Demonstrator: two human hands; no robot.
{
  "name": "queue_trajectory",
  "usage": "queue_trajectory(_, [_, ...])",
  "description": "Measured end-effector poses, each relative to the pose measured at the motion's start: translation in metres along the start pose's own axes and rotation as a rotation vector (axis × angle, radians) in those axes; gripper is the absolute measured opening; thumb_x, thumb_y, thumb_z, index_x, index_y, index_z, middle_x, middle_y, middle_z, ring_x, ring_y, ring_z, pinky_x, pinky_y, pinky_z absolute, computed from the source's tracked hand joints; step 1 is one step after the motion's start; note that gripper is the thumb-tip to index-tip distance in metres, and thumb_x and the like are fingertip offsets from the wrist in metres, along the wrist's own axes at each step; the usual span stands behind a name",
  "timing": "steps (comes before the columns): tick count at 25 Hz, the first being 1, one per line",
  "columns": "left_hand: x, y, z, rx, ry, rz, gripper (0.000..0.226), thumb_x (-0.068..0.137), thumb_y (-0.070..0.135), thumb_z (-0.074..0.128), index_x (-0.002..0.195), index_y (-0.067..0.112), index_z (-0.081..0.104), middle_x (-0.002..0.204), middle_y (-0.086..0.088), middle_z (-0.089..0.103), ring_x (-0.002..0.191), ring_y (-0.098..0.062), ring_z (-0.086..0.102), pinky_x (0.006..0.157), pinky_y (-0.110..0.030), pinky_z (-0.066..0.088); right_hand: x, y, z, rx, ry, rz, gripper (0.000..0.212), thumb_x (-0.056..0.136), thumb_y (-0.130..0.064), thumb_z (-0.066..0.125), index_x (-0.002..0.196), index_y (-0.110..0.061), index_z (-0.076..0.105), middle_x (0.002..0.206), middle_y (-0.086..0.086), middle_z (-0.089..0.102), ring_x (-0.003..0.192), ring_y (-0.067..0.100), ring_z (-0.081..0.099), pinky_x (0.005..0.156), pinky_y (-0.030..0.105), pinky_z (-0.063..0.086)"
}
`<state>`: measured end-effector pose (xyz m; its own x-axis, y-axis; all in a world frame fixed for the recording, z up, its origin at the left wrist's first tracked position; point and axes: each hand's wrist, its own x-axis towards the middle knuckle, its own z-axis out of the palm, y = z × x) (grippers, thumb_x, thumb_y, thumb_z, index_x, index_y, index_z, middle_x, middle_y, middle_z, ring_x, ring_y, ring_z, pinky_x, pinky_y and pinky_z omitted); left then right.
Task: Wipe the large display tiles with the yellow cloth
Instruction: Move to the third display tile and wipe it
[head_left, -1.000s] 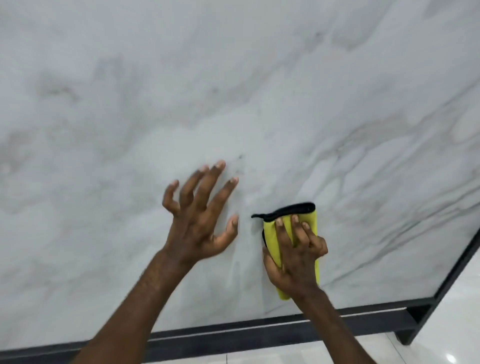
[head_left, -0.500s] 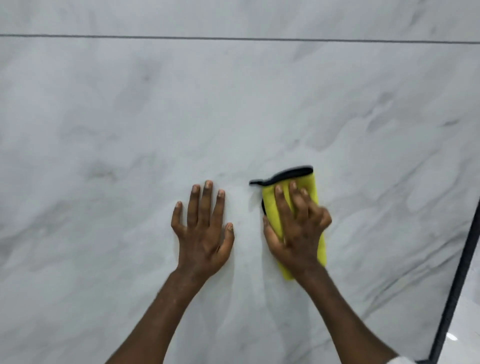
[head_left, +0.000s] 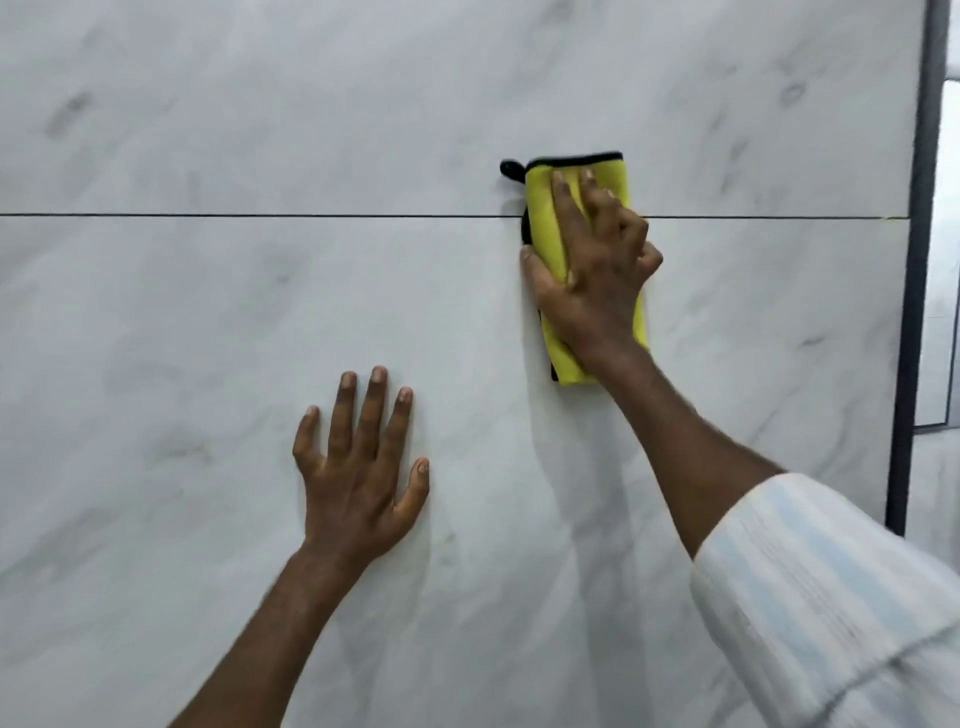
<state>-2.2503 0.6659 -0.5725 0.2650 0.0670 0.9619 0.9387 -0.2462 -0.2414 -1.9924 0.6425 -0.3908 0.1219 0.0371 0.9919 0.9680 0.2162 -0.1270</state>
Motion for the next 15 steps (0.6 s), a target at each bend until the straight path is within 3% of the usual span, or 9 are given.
queue_trajectory(3, [0.010,0.007,-0.009,-0.099,0.008,-0.016,0.071,0.096,0.040,0.048,0.160,0.011,0.041,0.173,-0.016,0.023,0.160,-0.036,0.022,0.116,-0.064,0.020,-0.057,0.038,-0.007,-0.066,0.056,0.018,0.069,0.091,-0.056,0.057,0.155,-0.031,0.046,0.161,0.000,0.042,0.135,0.027,0.039,0.102,0.052,0.037])
queue_trajectory(5, [0.037,0.024,-0.020,-0.182,0.034,0.103,0.071,0.095,0.041,0.052,0.160,0.013,0.043,0.173,-0.014,0.023,0.160,-0.032,0.023,0.117,-0.060,0.021,-0.116,0.061,-0.009,-0.093,0.063,0.091,0.068,0.093,-0.054,0.054,0.155,-0.027,0.046,0.160,0.005,0.043,0.135,0.030,0.041,0.102,0.055,0.039])
queue_trajectory(7, [0.079,0.049,-0.026,-0.192,0.085,0.241,0.071,0.095,0.043,0.053,0.159,0.013,0.044,0.173,-0.011,0.024,0.159,-0.030,0.026,0.118,-0.058,0.025,-0.185,0.071,-0.010,-0.116,0.035,0.123,0.067,0.096,-0.051,0.052,0.156,-0.023,0.042,0.161,0.008,0.040,0.137,0.034,0.042,0.101,0.058,0.040])
queue_trajectory(10, [0.122,0.079,-0.014,-0.160,0.058,0.305,0.073,0.096,0.047,0.052,0.160,0.013,0.042,0.173,-0.009,0.024,0.160,-0.028,0.024,0.119,-0.059,0.025,-0.273,0.075,-0.019,-0.125,-0.083,0.098,0.070,0.096,-0.051,0.049,0.159,-0.024,0.032,0.165,0.007,0.031,0.140,0.035,0.040,0.099,0.059,0.041])
queue_trajectory(12, [0.121,0.082,0.005,-0.103,0.013,0.366,0.075,0.097,0.047,0.053,0.161,0.010,0.039,0.173,-0.010,0.024,0.161,-0.031,0.021,0.122,-0.062,0.022,-0.294,0.078,-0.024,-0.100,-0.133,0.085,0.072,0.094,-0.051,0.050,0.159,-0.026,0.030,0.166,0.005,0.026,0.141,0.033,0.038,0.097,0.059,0.041])
queue_trajectory(15, [0.111,0.076,0.021,-0.046,0.019,0.410,0.077,0.098,0.047,0.052,0.162,0.008,0.036,0.172,-0.012,0.025,0.160,-0.036,0.020,0.123,-0.068,0.020,-0.253,0.081,-0.024,-0.081,-0.083,0.055,0.074,0.089,-0.052,0.054,0.156,-0.025,0.038,0.161,0.006,0.034,0.136,0.034,0.041,0.097,0.059,0.043])
